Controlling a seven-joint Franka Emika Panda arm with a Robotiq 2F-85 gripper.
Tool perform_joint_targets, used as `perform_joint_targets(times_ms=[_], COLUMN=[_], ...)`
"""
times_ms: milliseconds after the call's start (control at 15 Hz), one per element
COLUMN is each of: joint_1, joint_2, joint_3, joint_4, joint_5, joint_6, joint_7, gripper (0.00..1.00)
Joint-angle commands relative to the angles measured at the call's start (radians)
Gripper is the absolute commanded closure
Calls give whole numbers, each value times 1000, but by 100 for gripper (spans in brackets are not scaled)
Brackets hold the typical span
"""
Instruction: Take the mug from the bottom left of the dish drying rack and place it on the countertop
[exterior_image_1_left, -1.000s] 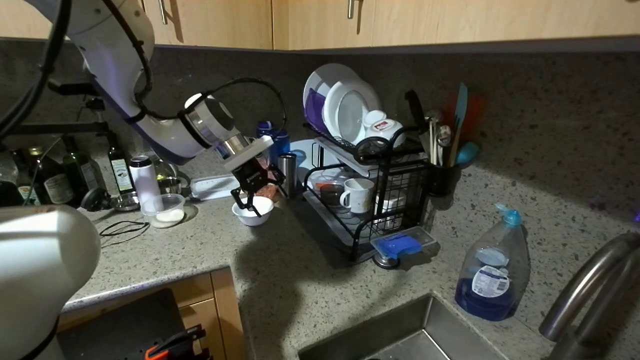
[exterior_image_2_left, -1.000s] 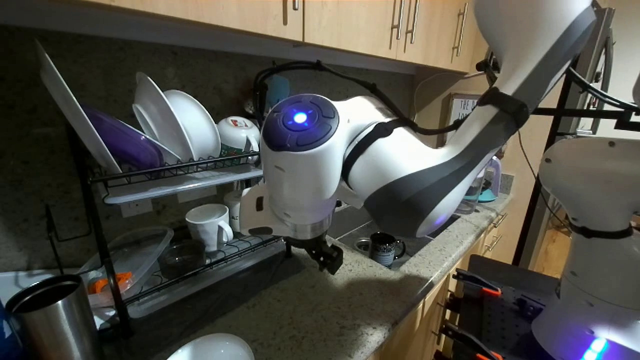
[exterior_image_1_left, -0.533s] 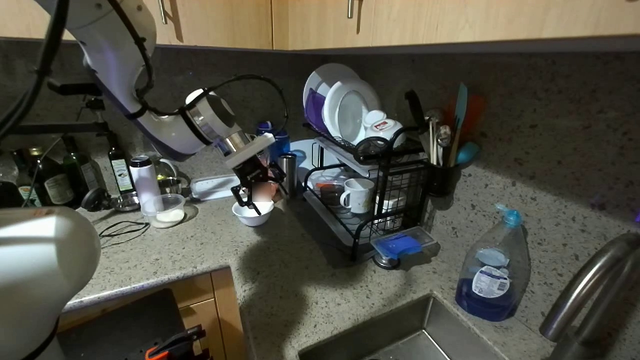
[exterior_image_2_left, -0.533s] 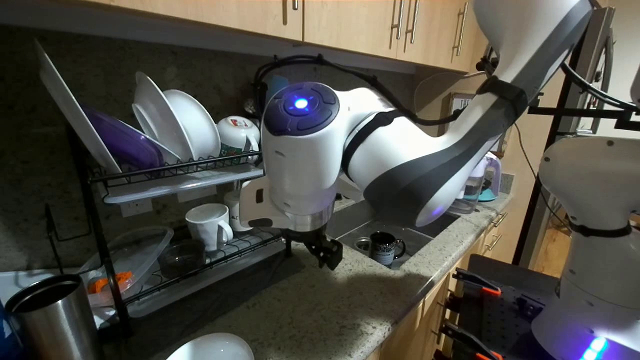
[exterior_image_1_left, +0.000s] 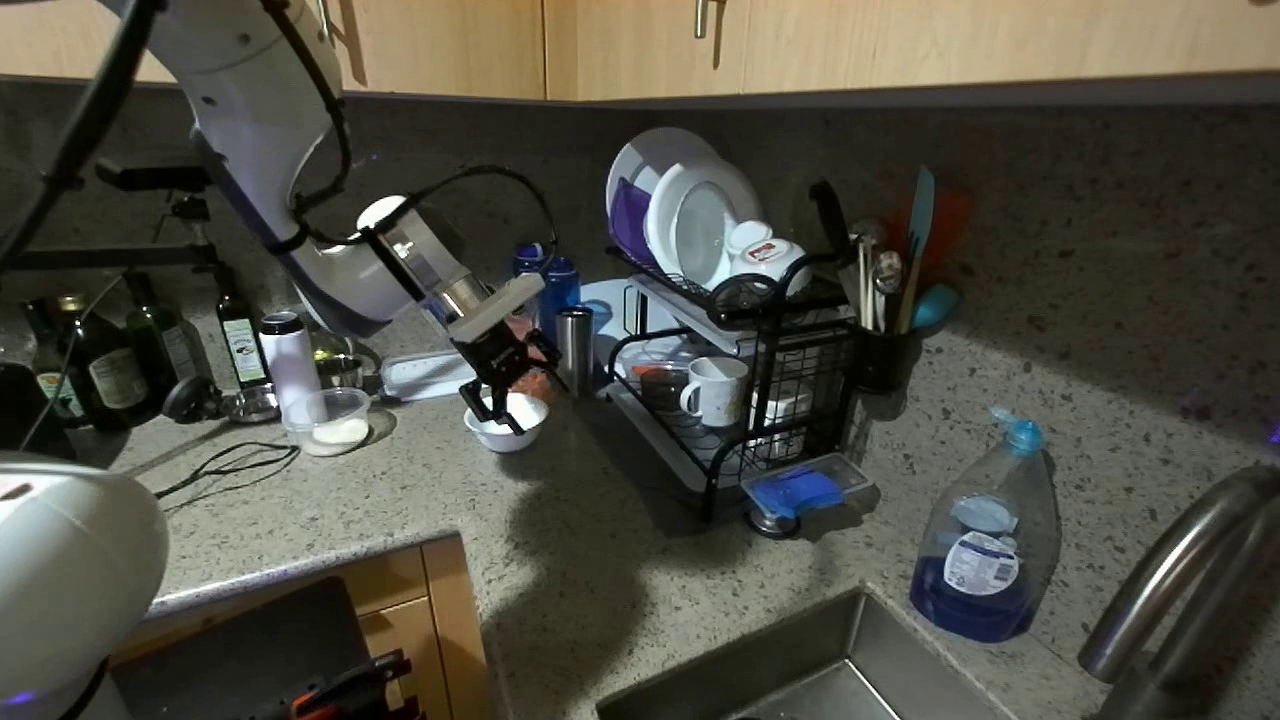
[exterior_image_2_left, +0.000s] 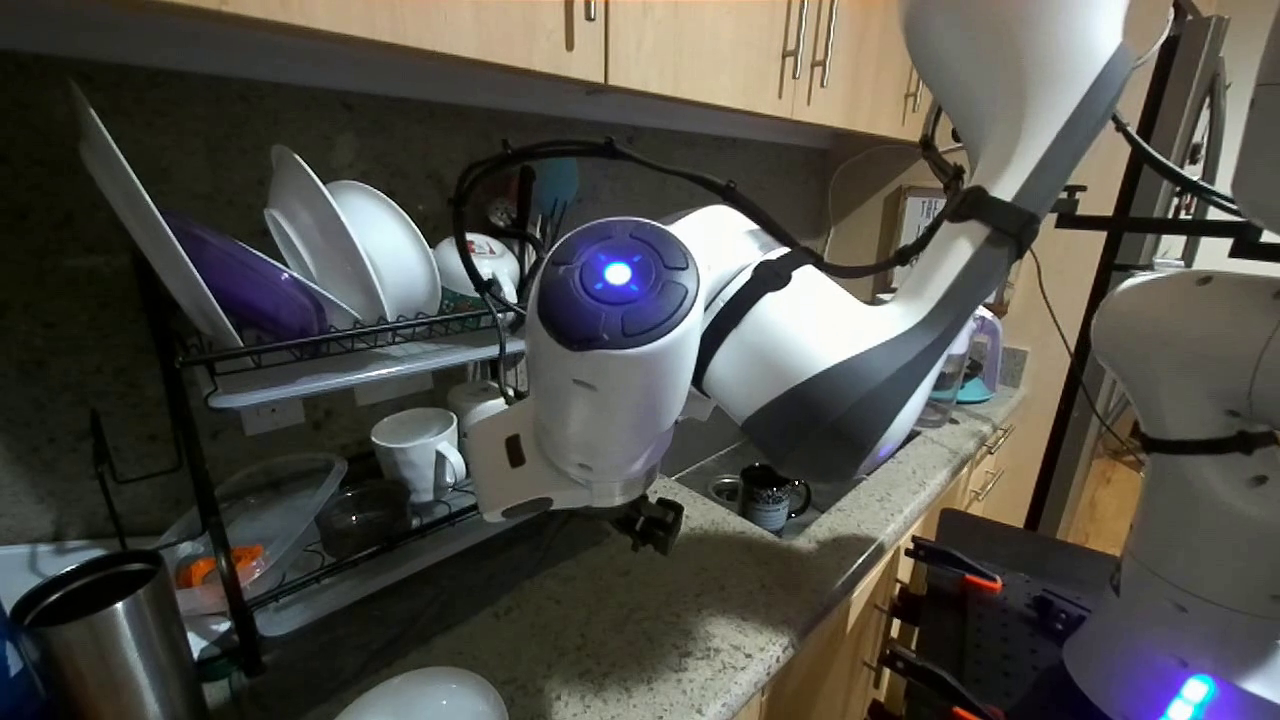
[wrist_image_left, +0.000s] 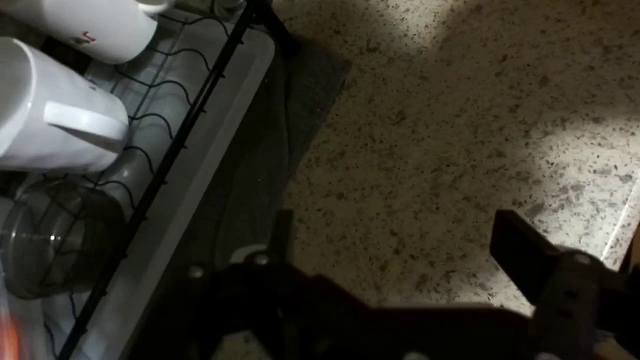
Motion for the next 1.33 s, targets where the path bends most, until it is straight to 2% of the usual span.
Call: perform_joint_targets(times_ms=[0, 267, 533, 867, 1267], joint_1=[-170, -281, -345, -432, -536], joint_2=[7, 26, 72, 102, 110], joint_3=[201, 370, 466, 513, 499], joint_4=[36, 64, 75, 48, 31], joint_5=[-95, -233, -414, -603, -775], joint_6=[-94, -249, -351, -305, -203], joint_7=[-99, -160, -154, -134, -143], gripper=[0, 0, 0, 0, 0])
